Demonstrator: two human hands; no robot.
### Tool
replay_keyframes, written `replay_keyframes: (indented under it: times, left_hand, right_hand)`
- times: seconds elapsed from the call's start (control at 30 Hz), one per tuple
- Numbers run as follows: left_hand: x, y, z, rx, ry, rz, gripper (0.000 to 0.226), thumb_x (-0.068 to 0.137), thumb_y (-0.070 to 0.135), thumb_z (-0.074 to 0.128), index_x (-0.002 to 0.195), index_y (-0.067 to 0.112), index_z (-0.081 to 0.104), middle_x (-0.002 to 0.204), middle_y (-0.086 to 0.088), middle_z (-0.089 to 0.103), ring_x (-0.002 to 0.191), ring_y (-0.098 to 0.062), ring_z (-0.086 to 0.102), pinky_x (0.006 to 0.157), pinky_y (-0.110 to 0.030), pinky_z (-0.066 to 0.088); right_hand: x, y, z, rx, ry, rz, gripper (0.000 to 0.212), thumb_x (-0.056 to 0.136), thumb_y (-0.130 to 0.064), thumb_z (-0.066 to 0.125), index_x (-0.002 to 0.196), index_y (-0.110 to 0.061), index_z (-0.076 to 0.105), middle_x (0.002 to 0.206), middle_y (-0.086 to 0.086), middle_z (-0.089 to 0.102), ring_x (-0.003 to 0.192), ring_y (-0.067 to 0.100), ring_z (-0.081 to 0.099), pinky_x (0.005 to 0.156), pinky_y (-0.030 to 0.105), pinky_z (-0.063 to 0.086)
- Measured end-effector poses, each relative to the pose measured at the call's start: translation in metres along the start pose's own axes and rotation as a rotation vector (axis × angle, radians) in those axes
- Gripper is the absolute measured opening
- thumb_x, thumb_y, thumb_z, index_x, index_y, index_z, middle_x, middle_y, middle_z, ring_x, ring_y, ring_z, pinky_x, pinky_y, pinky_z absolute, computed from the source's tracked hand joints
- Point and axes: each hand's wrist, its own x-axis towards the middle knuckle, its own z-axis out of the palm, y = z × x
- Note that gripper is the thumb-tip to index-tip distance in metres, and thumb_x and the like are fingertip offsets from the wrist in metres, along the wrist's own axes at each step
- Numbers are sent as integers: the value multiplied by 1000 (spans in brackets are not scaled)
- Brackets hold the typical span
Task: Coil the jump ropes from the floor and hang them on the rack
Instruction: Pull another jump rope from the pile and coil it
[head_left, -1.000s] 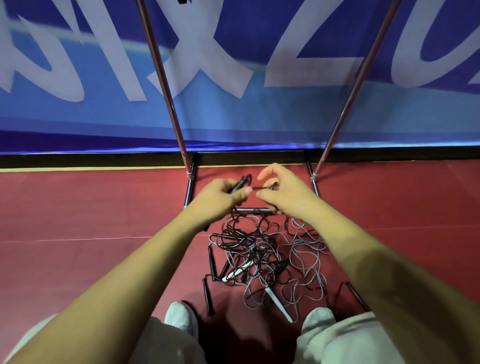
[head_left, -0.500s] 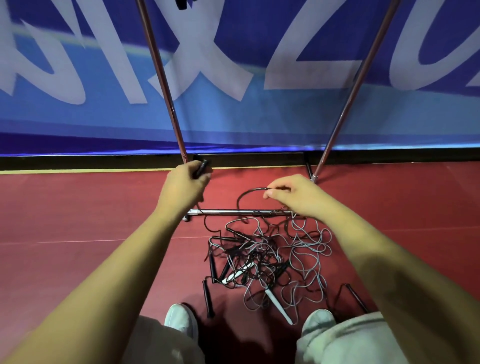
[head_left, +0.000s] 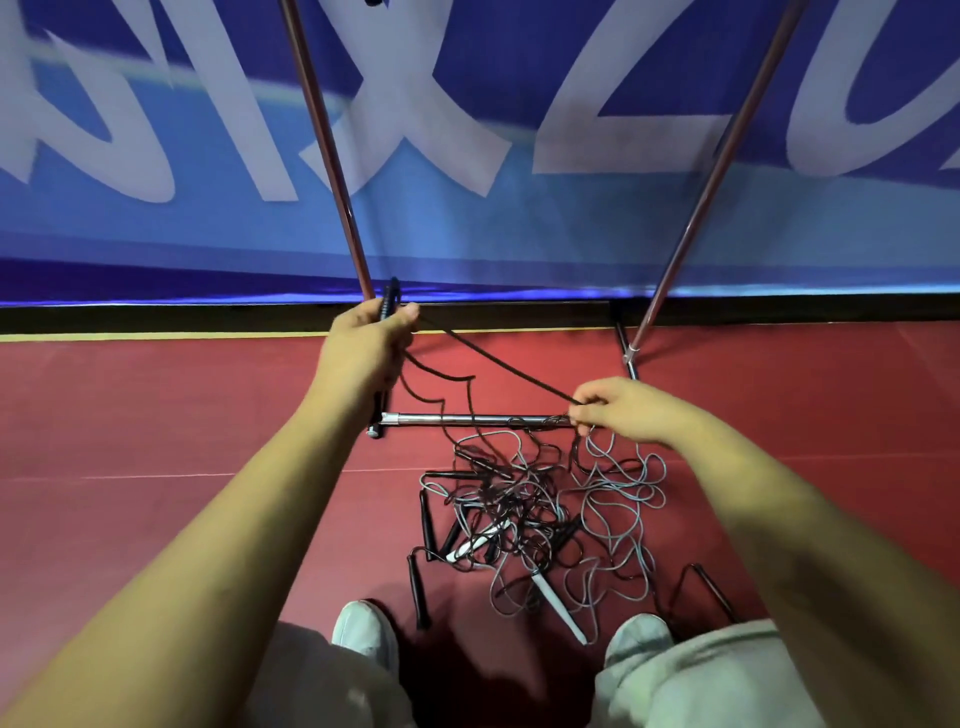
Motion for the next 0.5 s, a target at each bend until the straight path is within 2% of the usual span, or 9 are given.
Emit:
replay_keyframes:
  times: [0.1, 0.13, 0.2, 0.23, 0.27, 0.33, 0.37, 0.43, 0.5]
  left_hand:
    - [2, -1, -9, 100, 99, 26, 9, 97, 15, 60, 88, 12, 60, 56, 2, 49, 40, -11, 37, 36, -17, 25]
    - [3, -1, -14, 250, 134, 72, 6, 96, 15, 61, 93, 11, 64, 64, -2, 57, 46, -15, 48, 39, -17, 32]
    - [5, -2, -25, 646, 187, 178, 11, 94, 16, 61, 102, 15, 69, 82, -3, 70, 65, -21, 66, 54, -22, 46]
    - [5, -3, -27, 758, 189, 218, 14, 94, 16, 61, 104, 18, 69, 85, -2, 72, 66, -18, 70, 58, -20, 47]
    - [2, -2, -24, 782, 162, 238, 15, 94, 15, 59, 104, 20, 69, 83, -1, 72, 60, -11, 70, 54, -14, 45]
    - [-8, -2, -7, 664, 7, 236, 14, 95, 10, 59, 105, 14, 68, 87, -4, 71, 49, -2, 63, 45, -8, 39]
    - [-14, -3, 4, 534, -105, 200, 14, 96, 10, 59, 107, 9, 67, 94, -7, 71, 47, -3, 61, 44, -10, 39]
    - [-27, -2, 23, 339, -332, 95, 19, 100, 17, 56, 113, 6, 64, 107, -5, 73, 48, -12, 61, 42, -15, 36]
    - [-34, -4, 30, 344, -502, 21, 22, 101, 24, 54, 111, 8, 64, 92, 3, 75, 45, -11, 55, 39, -16, 29]
  right_hand:
    - [1, 4, -4, 37, 114, -11, 19, 95, -15, 60, 78, -20, 66, 72, -6, 69, 58, 10, 51, 58, 31, 43]
    - [0, -2, -6, 78, 154, -44, 21, 96, -14, 59, 77, -21, 66, 69, -6, 68, 53, 8, 49, 55, 29, 41]
    - [-3, -20, -12, 181, 223, -115, 22, 97, -13, 56, 80, -19, 68, 62, -3, 63, 52, 8, 54, 53, 24, 46]
    - [-5, -30, -15, 210, 264, -149, 21, 98, -14, 55, 83, -18, 70, 58, -3, 59, 51, 8, 56, 54, 21, 47]
    - [-8, -39, -17, 211, 306, -183, 20, 97, -16, 56, 85, -17, 72, 54, -3, 54, 49, 9, 55, 53, 20, 45]
    - [-16, -56, -17, 216, 357, -241, 18, 96, -19, 59, 86, -17, 74, 49, -5, 46, 44, 10, 43, 49, 24, 36]
    - [-21, -64, -15, 230, 357, -267, 17, 95, -20, 60, 85, -16, 74, 46, -8, 43, 42, 7, 37, 47, 22, 31]
    - [-28, -77, -13, 233, 349, -300, 17, 95, -17, 61, 84, -12, 73, 39, -16, 45, 40, 1, 42, 46, 12, 27]
    - [-29, -83, -11, 251, 360, -312, 18, 95, -17, 62, 84, -10, 74, 39, -24, 47, 43, -6, 46, 47, 9, 30]
